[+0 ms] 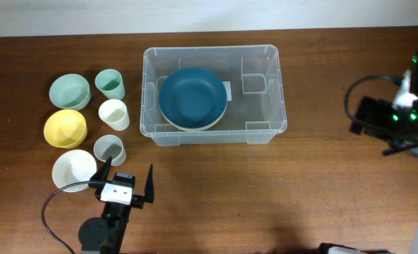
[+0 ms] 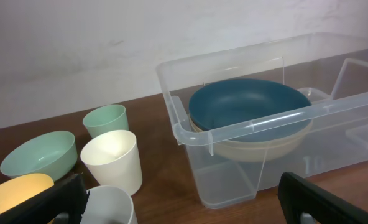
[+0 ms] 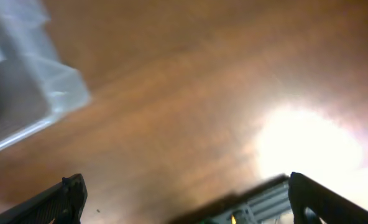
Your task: Pack container
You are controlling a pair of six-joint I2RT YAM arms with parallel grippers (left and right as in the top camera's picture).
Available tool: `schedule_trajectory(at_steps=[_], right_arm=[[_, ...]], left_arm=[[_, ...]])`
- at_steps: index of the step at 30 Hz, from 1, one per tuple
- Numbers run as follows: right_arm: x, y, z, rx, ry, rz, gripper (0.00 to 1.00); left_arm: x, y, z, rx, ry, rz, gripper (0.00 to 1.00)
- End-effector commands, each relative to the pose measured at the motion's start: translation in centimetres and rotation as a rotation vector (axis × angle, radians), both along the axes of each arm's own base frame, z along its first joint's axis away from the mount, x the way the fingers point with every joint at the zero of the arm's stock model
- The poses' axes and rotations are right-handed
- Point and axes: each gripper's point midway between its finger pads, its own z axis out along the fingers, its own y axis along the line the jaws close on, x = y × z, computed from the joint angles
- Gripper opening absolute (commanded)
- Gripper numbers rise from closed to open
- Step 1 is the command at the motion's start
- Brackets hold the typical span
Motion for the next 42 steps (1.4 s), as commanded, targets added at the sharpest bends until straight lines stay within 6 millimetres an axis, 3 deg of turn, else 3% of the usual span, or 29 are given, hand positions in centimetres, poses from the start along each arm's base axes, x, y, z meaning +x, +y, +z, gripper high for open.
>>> schedule_trajectory(at_steps=[1,9,15,42], right_arm=[[-1.7,-2.6,-2.3,0.019,0.070,-0.110,0.99],[-3.6,-7.3,-7.1,0.062,0.122,-0.317,0.99],[-4.6,-8.3,-9.3,0.090,0.169,-0.374,0.99],[-4.3,-8.4,-9.8,0.103,0.177,-0.376,0.99]], left_arm=[[0.0,0.3,-0.1,0.017,-0.003,0.012,1.00],[0.0,0.3,-0.1,0.017,-0.003,0.012,1.00],[0.0,0.3,-0.1,0.017,-0.003,0.012,1.00],[0.0,0.3,-0.1,0.017,-0.003,0.012,1.00]])
